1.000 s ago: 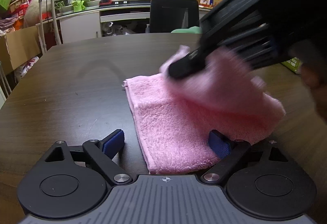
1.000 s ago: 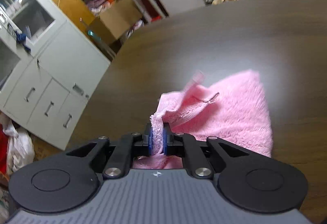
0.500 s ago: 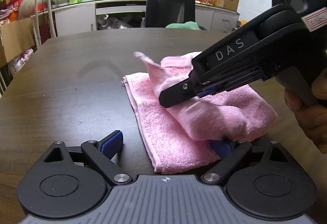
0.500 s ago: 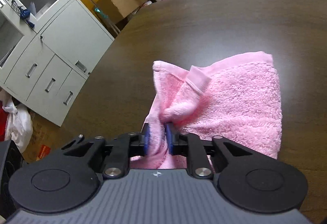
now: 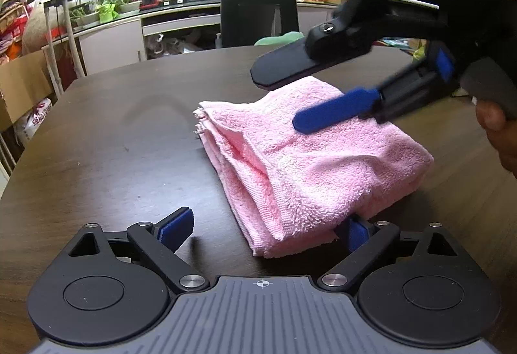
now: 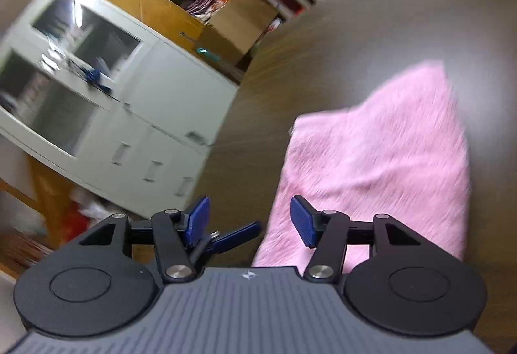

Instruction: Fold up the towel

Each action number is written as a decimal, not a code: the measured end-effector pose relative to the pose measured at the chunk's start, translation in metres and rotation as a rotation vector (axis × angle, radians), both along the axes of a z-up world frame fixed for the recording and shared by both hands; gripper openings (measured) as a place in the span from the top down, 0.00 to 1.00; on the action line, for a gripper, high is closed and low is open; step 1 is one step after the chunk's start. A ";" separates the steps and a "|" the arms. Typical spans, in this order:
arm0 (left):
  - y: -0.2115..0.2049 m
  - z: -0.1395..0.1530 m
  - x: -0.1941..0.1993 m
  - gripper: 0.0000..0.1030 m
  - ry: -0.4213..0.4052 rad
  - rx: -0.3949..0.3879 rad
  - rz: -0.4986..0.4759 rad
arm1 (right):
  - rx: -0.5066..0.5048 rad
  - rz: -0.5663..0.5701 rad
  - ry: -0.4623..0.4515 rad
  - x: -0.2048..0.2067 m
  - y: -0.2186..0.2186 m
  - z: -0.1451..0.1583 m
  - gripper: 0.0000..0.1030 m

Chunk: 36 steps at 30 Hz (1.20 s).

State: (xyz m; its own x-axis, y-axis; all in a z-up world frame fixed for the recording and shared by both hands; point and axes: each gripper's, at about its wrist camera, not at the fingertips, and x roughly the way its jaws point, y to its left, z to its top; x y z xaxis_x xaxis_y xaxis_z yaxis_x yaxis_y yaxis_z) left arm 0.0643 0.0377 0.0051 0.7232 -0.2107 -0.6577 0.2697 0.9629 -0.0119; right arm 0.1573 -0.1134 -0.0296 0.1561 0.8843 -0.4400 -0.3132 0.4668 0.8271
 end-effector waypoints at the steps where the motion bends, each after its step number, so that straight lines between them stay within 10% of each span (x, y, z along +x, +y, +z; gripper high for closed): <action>1: 0.002 0.000 0.002 0.07 0.005 -0.005 0.006 | 0.017 0.007 0.042 0.005 0.004 -0.009 0.43; 13: 0.017 0.017 -0.004 0.07 -0.135 0.064 0.121 | -0.044 -0.169 -0.196 -0.010 -0.041 0.030 0.29; 20: 0.030 0.032 -0.017 0.07 -0.207 0.062 0.212 | 0.064 -0.141 0.012 -0.002 -0.068 -0.019 0.28; 26: 0.040 0.056 -0.007 0.07 -0.186 -0.156 0.196 | 0.163 -0.176 0.070 0.002 -0.071 -0.031 0.26; 36: -0.032 0.012 0.017 0.11 -0.099 0.100 0.018 | 0.118 -0.253 0.064 0.009 -0.082 -0.033 0.22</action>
